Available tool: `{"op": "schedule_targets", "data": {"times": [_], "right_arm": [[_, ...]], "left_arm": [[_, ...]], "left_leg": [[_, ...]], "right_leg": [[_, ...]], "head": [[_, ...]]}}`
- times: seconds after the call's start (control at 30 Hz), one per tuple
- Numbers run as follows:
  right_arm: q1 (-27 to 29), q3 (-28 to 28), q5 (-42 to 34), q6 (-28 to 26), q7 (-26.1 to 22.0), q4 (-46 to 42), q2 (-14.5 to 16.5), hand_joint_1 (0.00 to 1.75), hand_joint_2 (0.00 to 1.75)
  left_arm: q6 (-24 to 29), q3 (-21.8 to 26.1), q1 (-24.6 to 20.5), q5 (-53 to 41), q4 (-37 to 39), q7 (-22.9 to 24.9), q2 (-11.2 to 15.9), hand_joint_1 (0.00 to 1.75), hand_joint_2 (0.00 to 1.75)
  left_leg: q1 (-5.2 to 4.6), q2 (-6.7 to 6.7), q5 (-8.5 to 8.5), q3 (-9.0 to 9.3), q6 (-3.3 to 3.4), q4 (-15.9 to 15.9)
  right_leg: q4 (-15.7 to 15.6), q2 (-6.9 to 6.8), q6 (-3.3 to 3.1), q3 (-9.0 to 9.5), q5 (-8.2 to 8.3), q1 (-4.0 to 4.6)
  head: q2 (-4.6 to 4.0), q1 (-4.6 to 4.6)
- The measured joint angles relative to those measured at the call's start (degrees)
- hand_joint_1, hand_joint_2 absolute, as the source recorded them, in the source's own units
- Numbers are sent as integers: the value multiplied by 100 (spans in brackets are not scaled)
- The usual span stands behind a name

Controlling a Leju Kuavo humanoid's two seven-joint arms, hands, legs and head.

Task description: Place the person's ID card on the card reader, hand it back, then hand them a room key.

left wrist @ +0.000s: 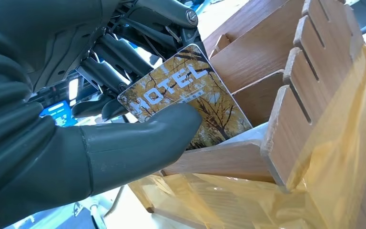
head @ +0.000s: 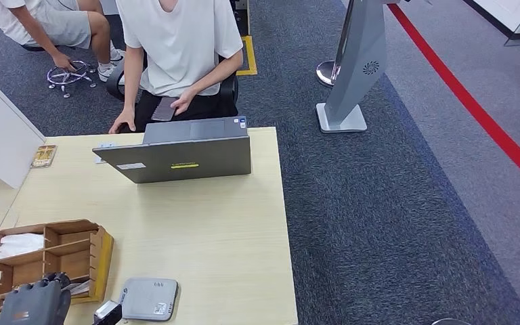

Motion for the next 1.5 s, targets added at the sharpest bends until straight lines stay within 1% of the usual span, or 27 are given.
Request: {"op": "schedule_targets", "data": {"times": [0.2, 0.43, 0.53, 0.63, 0.73, 0.87, 0.93, 0.97, 1.13, 1.2, 1.27, 1.37, 1.5], "right_arm": [[0, -1, -9, 4, 1, 0, 0, 0, 175], [2, -1, -34, -1, 19, 0, 0, 0, 175], [10, 3, -112, -1, 71, -5, 0, 0, 175], [18, 11, -206, -2, 139, -9, 0, 0, 175], [37, 38, -307, 1, 187, -11, 0, 0, 175], [61, 119, -386, -8, 206, -9, 1, 0, 175], [67, 144, -436, -30, 206, -1, 2, 0, 175], [69, 155, -457, -39, 206, 7, 2, 0, 175], [42, 269, -693, -98, 210, 105, 2, 0, 175], [19, 316, -776, -141, 220, 180, 2, 0, 175], [-6, 359, -824, -180, 226, 252, 2, 0, 175], [-26, 413, -846, -198, 226, 340, 2, 0, 175], [-35, 438, -846, -204, 226, 411, 2, 0, 175]], "left_arm": [[-8, 15, 30, 0, -95, 207, -11, 175, 175], [16, 14, 57, 0, -242, 218, -14, 175, 175], [-170, -8, 42, 0, -683, 255, -12, 175, 175], [-658, -160, -123, 0, -1370, 426, 55, 175, 175], [-1060, -418, -525, 0, -2040, 451, 220, 175, 175], [-1246, -535, -1127, 0, -2344, 160, 349, 175, 175], [-1414, -603, -1434, 0, -2382, 67, 400, 175, 175], [-1538, -650, -1656, 0, -2388, 49, 428, 175, 175], [-2359, -886, -2976, 0, -2286, 135, 554, 175, 175], [-2533, -929, -3469, 0, -2088, 215, 572, 175, 175], [-2574, -971, -3853, 0, -1872, 313, 605, 175, 175], [-2570, -1034, -4219, 0, -1621, 363, 639, 175, 175], [-2558, -1076, -4405, 0, -1444, 396, 660, 175, 175]], "left_leg": [[0, 0, 0, -1, 0, 0], [0, 0, 0, -1, 0, 1], [0, -1, 0, -2, 0, 2], [0, -2, 1, -3, 1, 5], [0, -3, 4, -3, 3, 6], [0, 8, 6, 3, 1, 6], [1, 8, 13, -1, 6, 8], [1, 1, 19, -7, 10, 9], [0, -7, 33, -18, 10, 10], [0, -4, 36, -20, 9, 11], [0, 0, 37, -19, 9, 11], [0, 3, 38, -19, 8, 11], [0, 3, 38, -22, 8, 11]], "right_leg": [[0, 0, 0, -2, 0, 0], [0, 0, 0, -6, 0, 0], [0, -1, 0, -16, 0, 0], [-1, -1, 3, -18, 2, 0], [0, -2, 4, -14, 5, 0], [0, 6, -3, -10, 14, 1], [0, 5, 0, -18, 17, 1], [0, -2, 2, -21, 19, 2], [0, -7, 6, -20, 35, 0], [0, -5, 2, -22, 40, 0], [0, -1, 0, -23, 44, 0], [0, 4, 2, -24, 46, 0], [0, 8, 2, -27, 46, 0]], "head": [[0, 0], [0, 0], [0, 1], [0, 1], [0, 1], [0, -1], [0, -1], [0, 2], [0, 12], [0, 14], [0, 13], [0, 13], [0, 11]]}}
